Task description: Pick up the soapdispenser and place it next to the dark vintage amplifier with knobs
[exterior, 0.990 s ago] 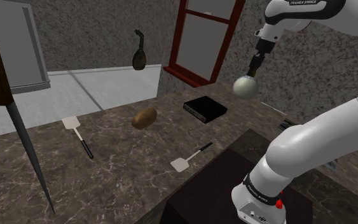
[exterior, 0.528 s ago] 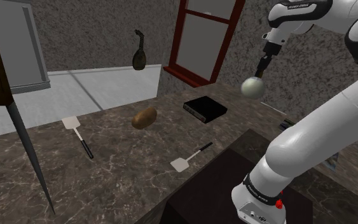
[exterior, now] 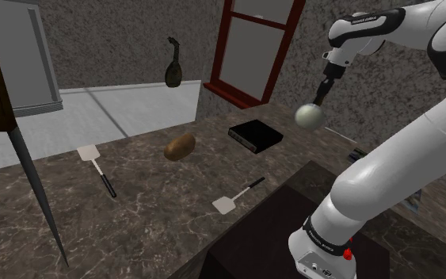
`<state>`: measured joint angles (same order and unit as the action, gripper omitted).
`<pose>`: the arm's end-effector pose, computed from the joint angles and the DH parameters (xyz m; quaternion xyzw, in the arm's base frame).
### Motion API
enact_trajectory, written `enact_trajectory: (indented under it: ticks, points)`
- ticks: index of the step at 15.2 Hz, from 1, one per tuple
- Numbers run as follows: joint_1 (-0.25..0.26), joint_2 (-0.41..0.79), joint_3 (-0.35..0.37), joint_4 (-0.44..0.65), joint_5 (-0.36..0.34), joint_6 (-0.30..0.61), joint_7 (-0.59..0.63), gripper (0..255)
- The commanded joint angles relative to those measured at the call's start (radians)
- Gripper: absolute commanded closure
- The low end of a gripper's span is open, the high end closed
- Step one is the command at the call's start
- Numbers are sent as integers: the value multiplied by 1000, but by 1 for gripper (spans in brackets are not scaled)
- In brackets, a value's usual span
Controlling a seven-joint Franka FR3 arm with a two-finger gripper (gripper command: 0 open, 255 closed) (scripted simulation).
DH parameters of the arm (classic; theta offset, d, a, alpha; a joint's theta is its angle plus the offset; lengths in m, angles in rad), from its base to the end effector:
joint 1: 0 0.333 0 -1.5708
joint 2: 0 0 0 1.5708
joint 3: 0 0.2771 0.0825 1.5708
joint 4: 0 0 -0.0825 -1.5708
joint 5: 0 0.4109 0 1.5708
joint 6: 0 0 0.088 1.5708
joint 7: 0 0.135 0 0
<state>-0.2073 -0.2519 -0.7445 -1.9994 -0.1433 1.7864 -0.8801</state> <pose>0.2852 -0.4519 0.4617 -0.9998 0.0106 -0.0048 0.0183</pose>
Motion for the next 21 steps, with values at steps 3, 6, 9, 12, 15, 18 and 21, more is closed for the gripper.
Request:
enact_trajectory:
  ticks: [3,6,9,12,15,18,21]
  points:
    - [-3,0,-6,-53,-3,55,0,255]
    - [-3,7,-12,-88,-1,95,-3,255]
    - [-3,17,-20,-121,2,136,-8,255]
    - [-3,29,-28,-152,7,177,-14,255]
    - [-2,44,-37,-182,15,219,-21,255]
    - [0,62,-46,-209,24,261,-30,255]
    - [2,83,-56,-235,37,303,-42,255]
